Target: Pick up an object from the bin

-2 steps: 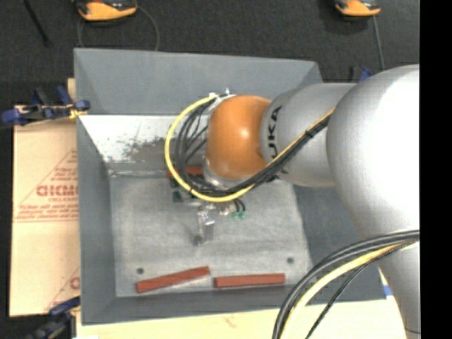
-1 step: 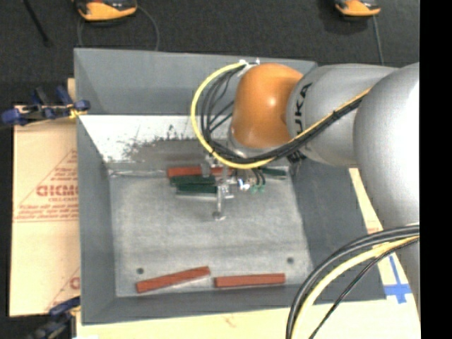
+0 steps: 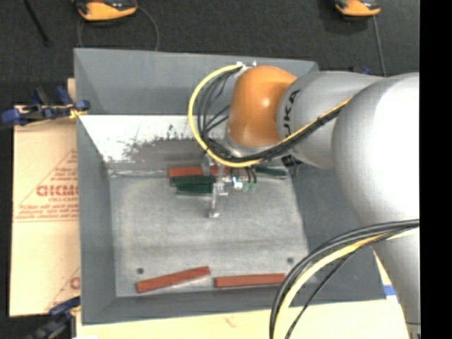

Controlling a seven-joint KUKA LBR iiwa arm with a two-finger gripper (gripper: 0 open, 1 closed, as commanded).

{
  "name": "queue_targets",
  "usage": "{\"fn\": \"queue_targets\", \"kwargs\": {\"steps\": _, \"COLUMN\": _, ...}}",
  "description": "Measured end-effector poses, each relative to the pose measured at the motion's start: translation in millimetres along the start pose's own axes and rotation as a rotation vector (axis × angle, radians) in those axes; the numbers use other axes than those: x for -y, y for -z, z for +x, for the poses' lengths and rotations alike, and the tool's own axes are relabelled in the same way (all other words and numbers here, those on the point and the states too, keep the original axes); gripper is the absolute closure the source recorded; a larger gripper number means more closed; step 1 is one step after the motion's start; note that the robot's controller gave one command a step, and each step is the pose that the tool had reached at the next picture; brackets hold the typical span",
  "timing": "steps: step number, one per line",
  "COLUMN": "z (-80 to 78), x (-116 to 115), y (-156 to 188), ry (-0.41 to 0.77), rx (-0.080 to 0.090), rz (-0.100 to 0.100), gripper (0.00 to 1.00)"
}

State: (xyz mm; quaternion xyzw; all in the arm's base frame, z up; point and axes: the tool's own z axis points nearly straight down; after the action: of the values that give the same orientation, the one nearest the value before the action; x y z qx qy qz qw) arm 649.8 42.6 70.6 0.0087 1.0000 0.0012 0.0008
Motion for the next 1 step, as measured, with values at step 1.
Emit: {"fn": "queue_targets", "kwargs": {"steps": 1, "z": -3.4, "x": 0.0, "y": 5.6, "ry": -0.001, "rx": 0.012, "rz": -0.001, "gripper": 1.00}}
